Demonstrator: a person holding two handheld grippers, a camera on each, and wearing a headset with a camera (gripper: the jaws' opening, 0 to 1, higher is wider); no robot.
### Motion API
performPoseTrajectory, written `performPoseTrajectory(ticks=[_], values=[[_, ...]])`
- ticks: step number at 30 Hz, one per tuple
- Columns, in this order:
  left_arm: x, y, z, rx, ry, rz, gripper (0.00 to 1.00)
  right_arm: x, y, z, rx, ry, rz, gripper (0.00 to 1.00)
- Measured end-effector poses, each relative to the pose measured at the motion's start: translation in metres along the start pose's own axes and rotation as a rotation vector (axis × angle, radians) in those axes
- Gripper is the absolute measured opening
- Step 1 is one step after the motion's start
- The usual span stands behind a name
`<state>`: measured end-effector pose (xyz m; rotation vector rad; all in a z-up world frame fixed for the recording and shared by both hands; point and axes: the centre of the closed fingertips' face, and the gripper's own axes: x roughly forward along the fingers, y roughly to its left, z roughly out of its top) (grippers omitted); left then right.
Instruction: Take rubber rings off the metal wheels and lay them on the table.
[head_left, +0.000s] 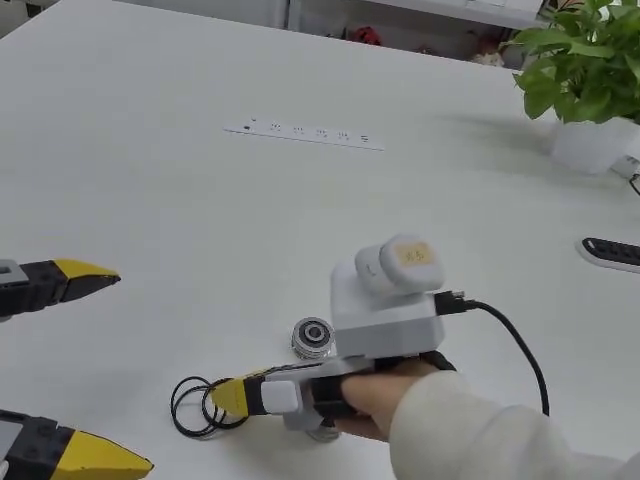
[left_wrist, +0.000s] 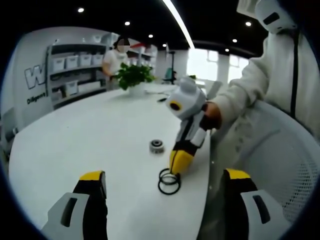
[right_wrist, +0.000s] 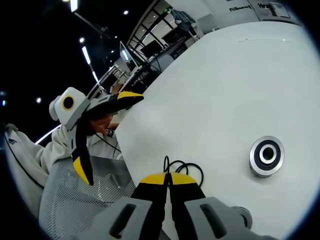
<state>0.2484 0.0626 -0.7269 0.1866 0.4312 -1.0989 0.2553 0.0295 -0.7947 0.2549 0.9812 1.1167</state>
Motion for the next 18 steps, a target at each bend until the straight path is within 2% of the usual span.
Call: performPoseTrajectory(ticks=[18], values=[[-0.0007,0.0027,-0.0018,-0.007,0.002,0.009,0.97,0.0017,-0.0084,-0.0031,-0.045,0.020,-0.044,0.00]])
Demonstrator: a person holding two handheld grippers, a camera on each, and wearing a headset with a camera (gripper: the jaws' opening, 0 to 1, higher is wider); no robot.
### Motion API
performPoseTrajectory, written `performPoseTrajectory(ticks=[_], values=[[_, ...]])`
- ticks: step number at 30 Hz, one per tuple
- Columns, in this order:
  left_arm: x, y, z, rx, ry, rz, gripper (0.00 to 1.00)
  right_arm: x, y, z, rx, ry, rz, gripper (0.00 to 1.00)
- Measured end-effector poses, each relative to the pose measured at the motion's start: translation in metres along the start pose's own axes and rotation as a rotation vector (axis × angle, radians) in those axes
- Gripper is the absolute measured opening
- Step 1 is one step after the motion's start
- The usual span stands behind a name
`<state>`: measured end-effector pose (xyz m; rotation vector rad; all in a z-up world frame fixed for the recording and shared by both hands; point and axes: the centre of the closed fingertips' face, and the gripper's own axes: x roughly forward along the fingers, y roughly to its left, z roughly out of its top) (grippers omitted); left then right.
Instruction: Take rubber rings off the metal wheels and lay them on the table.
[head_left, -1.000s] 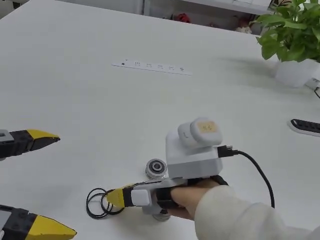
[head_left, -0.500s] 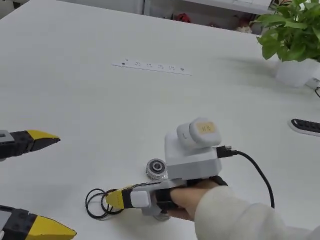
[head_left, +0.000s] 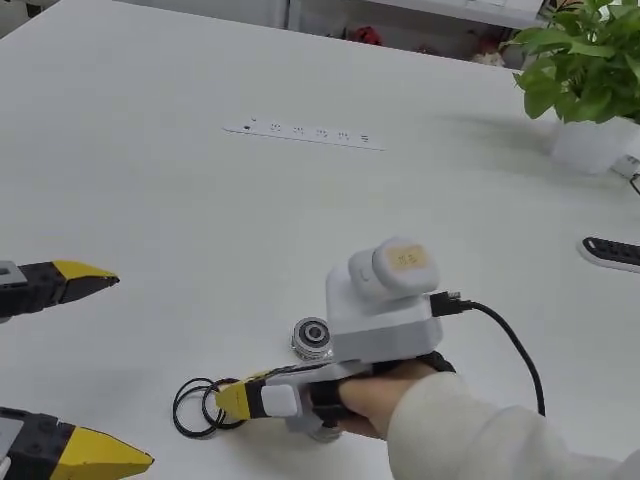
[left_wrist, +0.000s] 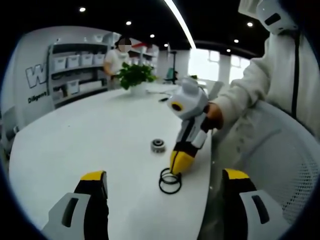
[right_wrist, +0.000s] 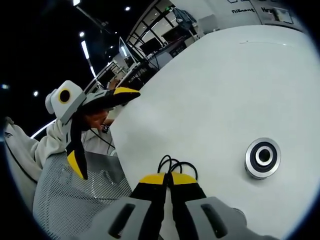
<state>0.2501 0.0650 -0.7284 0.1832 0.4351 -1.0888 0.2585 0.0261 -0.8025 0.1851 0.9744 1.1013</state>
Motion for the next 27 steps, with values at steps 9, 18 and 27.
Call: performPoseTrajectory(ticks=[9,18,27], values=[[0.0000,0.0014,-0.0018,-0.003,0.003,0.000,0.96,0.0001,-0.0030,0.0003,-0.031,0.004,-0.023,0.04],[0.0003,0.0021,-0.0032,-0.004,0.007,0.000,0.96,0.0014,-0.0021,-0.0044,-0.059,0.030,-0.026,0.07],[0.0006,0.0015,-0.0034,-0.003,0.011,0.000,0.95,0.0024,-0.0023,-0.0068,-0.130,0.051,-0.045,0.12]])
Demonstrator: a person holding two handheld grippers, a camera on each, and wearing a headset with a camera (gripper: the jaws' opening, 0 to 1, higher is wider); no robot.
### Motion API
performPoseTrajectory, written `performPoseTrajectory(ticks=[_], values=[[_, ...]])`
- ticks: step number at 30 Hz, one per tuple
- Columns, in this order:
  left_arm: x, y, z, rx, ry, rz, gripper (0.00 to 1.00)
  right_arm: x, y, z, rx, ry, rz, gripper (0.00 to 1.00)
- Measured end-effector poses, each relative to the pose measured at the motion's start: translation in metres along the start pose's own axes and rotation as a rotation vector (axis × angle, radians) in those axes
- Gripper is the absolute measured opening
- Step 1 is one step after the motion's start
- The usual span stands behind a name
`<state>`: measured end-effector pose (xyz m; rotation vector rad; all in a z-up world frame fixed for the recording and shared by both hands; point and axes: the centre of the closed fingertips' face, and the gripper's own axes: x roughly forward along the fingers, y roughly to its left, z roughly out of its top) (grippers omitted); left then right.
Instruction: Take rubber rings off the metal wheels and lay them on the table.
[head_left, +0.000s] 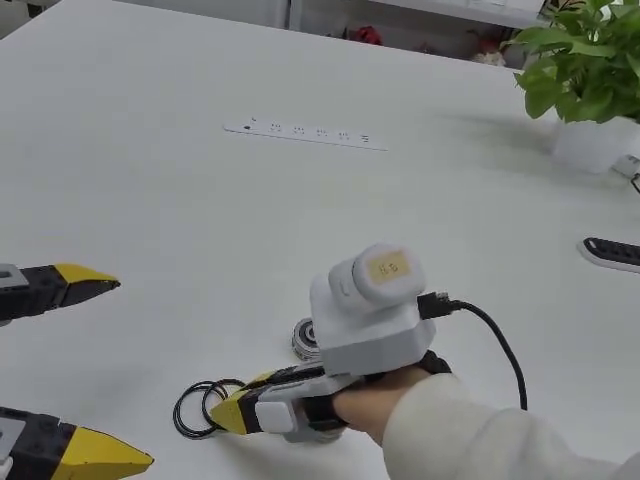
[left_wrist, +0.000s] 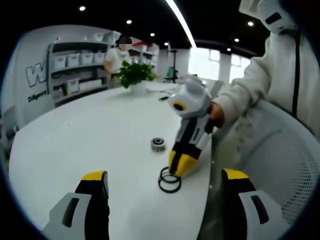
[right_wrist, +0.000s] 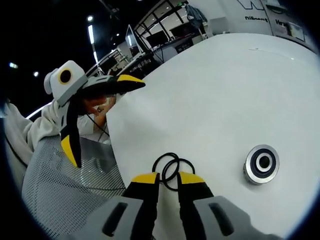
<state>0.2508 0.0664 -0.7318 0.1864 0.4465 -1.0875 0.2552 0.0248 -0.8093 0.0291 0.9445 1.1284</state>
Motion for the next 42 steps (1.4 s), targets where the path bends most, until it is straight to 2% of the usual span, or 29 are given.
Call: performPoseTrajectory(ticks=[4,9,16,19,22,28,42], values=[[0.0001,-0.0005,-0.0002,0.000,0.002,-0.001,0.95,-0.0025,-0.0034,0.0044,-0.036,-0.016,-0.027,0.15],[0.0004,-0.0013,-0.0003,0.000,0.005,-0.002,0.95,-0.0033,-0.0017,0.0071,-0.037,-0.029,-0.017,0.13],[0.0004,-0.0014,-0.0001,-0.002,0.005,0.000,0.95,0.0033,0.0057,-0.0017,-0.066,0.012,0.009,0.13],[0.0002,-0.0010,-0.0003,-0.003,0.005,0.002,0.95,0.0026,0.0039,-0.0014,-0.084,0.016,-0.003,0.12],[0.0002,-0.0010,-0.0005,-0.004,0.006,0.001,0.95,0.0013,0.0026,0.0005,-0.064,0.006,0.002,0.12],[0.0002,-0.0007,-0.0010,-0.005,0.008,0.001,0.95,0.0004,0.0039,0.0031,-0.076,-0.005,-0.001,0.12],[0.0003,-0.0006,-0.0008,-0.005,0.010,0.002,0.95,0.0016,0.0048,0.0008,-0.086,0.011,0.004,0.12]])
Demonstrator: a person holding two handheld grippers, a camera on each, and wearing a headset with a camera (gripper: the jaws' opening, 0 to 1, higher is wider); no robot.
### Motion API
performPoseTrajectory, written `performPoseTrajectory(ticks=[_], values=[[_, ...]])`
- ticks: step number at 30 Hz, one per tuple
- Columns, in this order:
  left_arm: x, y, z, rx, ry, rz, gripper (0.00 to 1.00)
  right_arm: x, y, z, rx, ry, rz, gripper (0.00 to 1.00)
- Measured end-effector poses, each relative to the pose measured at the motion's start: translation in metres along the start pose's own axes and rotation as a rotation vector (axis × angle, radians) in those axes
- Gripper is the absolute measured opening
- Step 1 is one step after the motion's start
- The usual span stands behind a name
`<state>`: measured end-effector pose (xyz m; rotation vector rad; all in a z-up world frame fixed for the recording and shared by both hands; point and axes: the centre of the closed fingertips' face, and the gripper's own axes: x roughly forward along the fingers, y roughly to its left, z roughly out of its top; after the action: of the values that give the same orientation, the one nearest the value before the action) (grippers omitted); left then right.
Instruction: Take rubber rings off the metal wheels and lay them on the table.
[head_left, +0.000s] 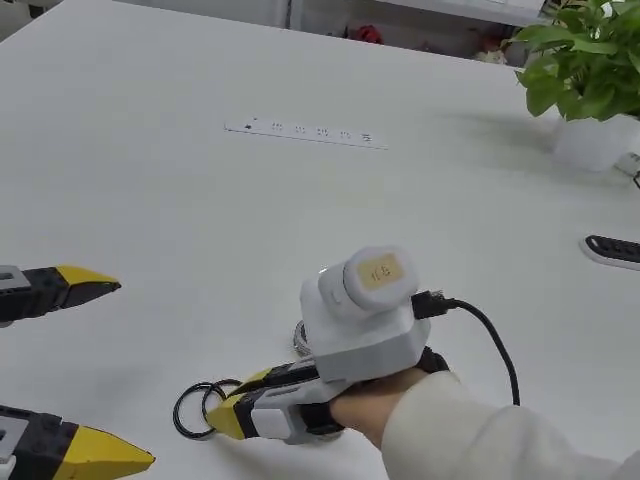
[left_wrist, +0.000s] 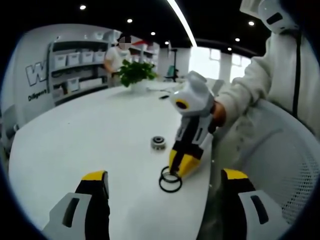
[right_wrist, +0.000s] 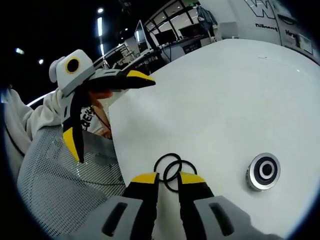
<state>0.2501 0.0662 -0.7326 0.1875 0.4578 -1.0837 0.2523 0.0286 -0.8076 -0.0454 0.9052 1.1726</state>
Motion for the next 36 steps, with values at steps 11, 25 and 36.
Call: performPoseTrajectory(ticks=[11,25,36], values=[[-0.001,0.000,0.001,0.005,-0.002,0.003,0.95,-0.010,-0.005,0.010,0.011,-0.040,-0.017,0.12],[-0.007,0.001,0.009,0.017,-0.023,0.021,0.98,-0.034,-0.012,0.039,-0.014,-0.144,-0.056,0.16],[-0.017,0.002,0.018,0.022,-0.048,0.050,1.00,-0.062,-0.019,0.066,-0.071,-0.248,-0.097,0.24]])
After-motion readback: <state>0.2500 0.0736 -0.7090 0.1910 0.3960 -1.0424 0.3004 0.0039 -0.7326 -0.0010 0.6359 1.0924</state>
